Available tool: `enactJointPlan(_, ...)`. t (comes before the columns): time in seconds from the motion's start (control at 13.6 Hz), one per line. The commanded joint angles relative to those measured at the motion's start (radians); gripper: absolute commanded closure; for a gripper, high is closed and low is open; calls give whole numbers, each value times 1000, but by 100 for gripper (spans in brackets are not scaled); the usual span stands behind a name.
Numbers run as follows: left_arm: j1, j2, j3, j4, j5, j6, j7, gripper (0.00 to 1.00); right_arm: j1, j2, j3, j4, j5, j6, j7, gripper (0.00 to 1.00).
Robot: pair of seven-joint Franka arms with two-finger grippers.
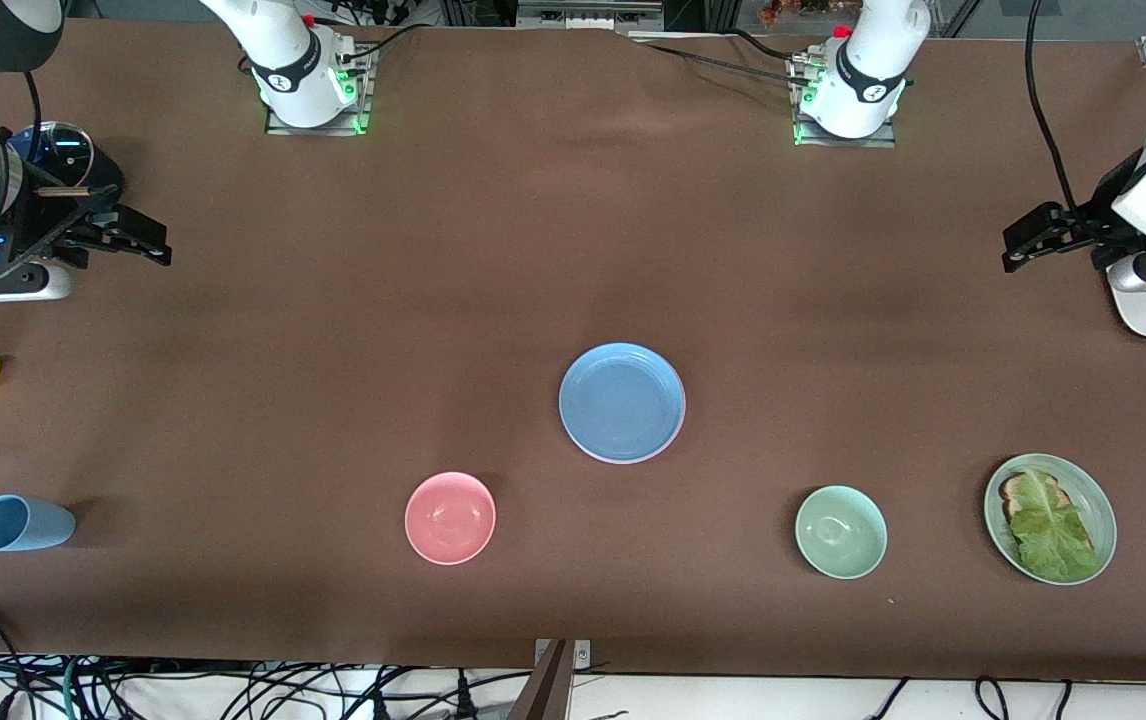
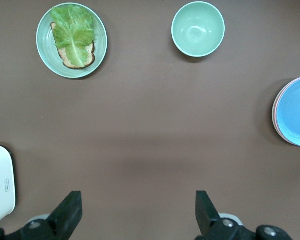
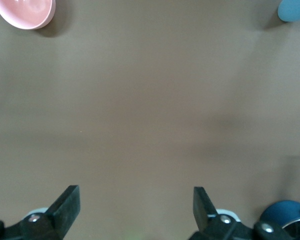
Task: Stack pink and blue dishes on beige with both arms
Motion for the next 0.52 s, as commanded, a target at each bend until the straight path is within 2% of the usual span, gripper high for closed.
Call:
enactJointPlan(0.0, -8, 6, 3, 18, 18, -4, 2, 0, -9, 11, 4, 46, 18, -41, -13, 0)
enactJointPlan(0.44, -8, 6, 3, 18, 20, -2, 2, 0, -20, 12, -12, 48, 13, -33, -19, 0)
